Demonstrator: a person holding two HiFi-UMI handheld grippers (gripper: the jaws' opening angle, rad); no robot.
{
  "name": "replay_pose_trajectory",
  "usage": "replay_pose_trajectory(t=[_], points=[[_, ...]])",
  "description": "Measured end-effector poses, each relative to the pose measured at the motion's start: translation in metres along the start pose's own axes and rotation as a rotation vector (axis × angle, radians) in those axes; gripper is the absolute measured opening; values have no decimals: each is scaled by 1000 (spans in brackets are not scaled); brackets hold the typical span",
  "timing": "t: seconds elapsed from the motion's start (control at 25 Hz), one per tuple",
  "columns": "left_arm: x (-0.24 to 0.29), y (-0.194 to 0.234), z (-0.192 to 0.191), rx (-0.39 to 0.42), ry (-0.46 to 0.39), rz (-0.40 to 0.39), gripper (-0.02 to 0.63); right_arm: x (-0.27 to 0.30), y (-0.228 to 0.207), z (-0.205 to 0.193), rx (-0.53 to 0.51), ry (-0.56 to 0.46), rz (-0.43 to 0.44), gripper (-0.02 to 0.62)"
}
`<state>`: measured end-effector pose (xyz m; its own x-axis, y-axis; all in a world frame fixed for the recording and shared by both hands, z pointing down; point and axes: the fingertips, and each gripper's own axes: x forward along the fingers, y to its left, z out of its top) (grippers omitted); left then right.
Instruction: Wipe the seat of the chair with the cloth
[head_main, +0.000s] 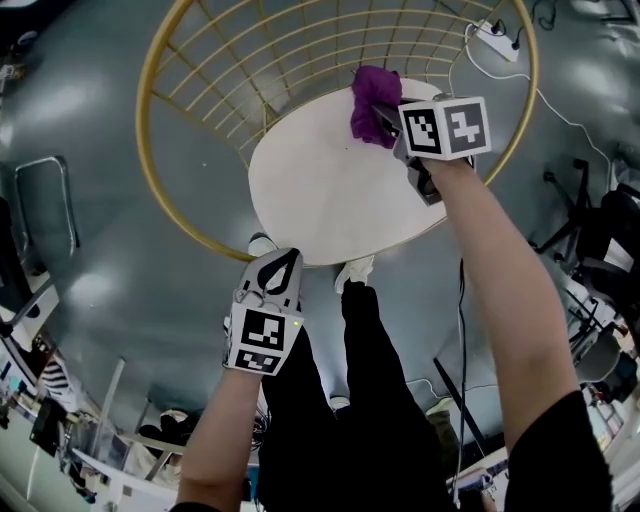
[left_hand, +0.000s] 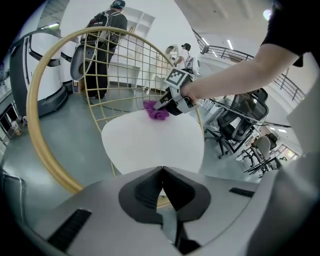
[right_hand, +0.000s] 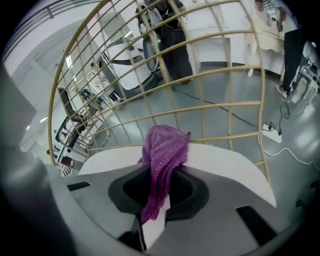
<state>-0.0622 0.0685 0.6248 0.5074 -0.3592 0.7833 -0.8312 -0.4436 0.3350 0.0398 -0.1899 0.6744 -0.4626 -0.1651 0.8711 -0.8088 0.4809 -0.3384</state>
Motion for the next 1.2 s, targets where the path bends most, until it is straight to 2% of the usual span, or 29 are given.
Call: replay_pose_trajectory(t=[0.12, 0.4, 0.8, 0.96, 1.12, 1.2], points=[[-6, 2, 2, 25, 26, 9, 15, -22, -24, 12, 52, -33, -46, 71], [-5, 2, 4, 47, 37, 16, 15, -65, -77, 3, 202, -121, -119, 71], [-3, 3, 2, 28, 49, 40, 15, -108, -106, -37, 306, -183, -185, 71], [0, 2, 1, -22, 48, 25, 17, -119, -108, -57, 320, -182, -204, 71], [1, 3, 7, -147, 8, -17, 17, -130, -106, -78, 317, -161, -221, 71], [-1, 6, 13, -183, -15, -37, 17, -135, -104, -90, 302, -146, -229, 71]])
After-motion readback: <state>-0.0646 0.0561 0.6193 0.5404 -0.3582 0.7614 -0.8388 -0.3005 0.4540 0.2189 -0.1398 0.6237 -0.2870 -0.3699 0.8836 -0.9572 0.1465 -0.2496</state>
